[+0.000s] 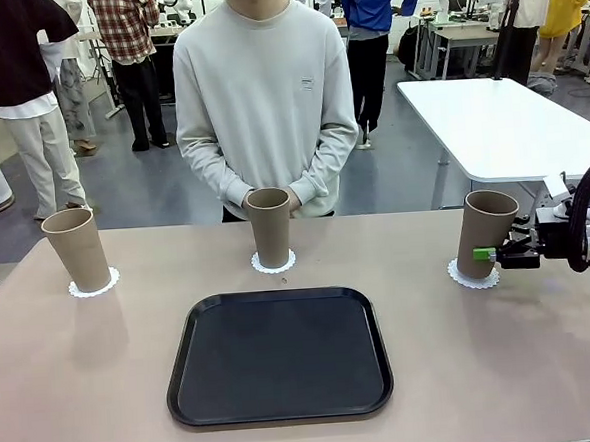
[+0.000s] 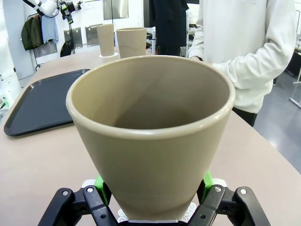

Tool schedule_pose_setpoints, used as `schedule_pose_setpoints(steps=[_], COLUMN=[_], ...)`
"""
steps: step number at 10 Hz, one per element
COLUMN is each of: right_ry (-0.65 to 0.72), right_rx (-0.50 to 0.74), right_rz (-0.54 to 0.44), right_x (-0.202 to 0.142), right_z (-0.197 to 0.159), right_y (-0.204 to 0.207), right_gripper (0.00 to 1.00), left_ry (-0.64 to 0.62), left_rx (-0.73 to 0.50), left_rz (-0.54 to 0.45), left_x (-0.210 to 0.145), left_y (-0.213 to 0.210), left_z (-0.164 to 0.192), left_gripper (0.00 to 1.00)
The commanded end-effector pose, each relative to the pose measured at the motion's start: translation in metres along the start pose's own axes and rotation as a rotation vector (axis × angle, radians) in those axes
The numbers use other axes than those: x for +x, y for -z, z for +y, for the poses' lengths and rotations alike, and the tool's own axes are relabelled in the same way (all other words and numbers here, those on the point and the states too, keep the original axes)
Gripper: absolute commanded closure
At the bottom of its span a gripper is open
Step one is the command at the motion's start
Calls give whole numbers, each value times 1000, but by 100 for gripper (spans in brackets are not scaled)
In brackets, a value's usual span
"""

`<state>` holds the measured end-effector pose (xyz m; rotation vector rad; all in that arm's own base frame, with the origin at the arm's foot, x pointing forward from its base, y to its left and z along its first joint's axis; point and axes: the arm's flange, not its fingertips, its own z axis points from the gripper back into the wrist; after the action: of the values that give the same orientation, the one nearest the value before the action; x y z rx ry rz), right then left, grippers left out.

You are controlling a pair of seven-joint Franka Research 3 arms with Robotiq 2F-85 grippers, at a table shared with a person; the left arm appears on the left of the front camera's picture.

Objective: Place coasters on the table and set cups on them.
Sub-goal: Take one Reusable plastic cup from the Flat Tray and place it on a coaster set by the human.

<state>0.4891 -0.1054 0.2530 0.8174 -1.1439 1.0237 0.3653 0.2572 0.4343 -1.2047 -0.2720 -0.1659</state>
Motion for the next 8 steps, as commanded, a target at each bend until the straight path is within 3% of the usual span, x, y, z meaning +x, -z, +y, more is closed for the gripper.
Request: schedule_pose_setpoints(steps=[1,8], right_ry=[28,53], right_rx=[-20,-28], right_rz=[-2,30], right_x=[2,-1], right_z=[-7,-9], right_y=[3,7], right_gripper=[17,17], left_ry=[2,2], left_rx=[-2,-2], left_rz=[-6,-6], left_x=[0,0], left_y=[-2,-2], left_z=[-1,-1], left_gripper=[0,0])
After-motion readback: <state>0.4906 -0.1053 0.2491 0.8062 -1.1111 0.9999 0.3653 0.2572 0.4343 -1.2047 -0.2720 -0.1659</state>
